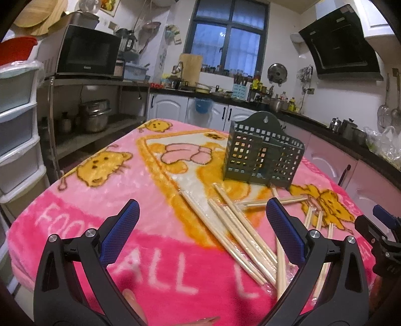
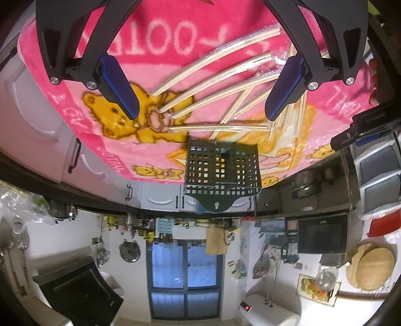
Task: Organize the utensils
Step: 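Lower the left gripper onto a wrapped chopstick and close it, then lift the chopstick with the left gripper and carry it over the green caddy, then open the left gripper to drop the chopstick into the caddy, then move the left gripper back toward the wrapped chopsticks on the blanket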
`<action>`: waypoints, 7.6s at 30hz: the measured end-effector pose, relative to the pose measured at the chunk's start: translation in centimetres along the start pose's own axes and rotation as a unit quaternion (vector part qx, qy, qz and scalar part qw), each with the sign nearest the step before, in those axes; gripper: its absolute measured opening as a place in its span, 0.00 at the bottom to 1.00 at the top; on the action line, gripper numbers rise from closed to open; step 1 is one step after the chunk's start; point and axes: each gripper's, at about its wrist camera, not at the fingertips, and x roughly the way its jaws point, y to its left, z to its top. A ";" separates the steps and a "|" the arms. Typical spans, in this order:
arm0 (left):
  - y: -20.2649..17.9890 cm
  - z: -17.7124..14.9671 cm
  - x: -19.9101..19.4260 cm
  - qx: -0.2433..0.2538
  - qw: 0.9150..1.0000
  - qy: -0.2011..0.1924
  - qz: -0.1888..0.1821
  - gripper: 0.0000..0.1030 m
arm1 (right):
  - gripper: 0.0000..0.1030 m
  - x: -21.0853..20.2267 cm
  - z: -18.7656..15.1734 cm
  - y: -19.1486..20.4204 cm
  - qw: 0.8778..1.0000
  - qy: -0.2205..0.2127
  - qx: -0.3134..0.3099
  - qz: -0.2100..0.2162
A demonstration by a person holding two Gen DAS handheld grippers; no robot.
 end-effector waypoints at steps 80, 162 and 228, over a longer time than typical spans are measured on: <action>1.1 12.0 12.9 -0.016 0.980 0.158 -0.120 0.03 | 0.02 13.7 13.4 -5.3 0.974 0.120 0.012 0.194; -10.1 22.1 18.6 0.098 0.987 0.021 -0.127 0.20 | 0.24 15.7 22.9 -7.5 0.991 0.046 0.006 0.128; -3.2 10.5 11.8 0.042 0.991 0.085 -0.094 0.90 | 0.65 9.8 9.6 -6.0 0.988 0.096 0.004 0.119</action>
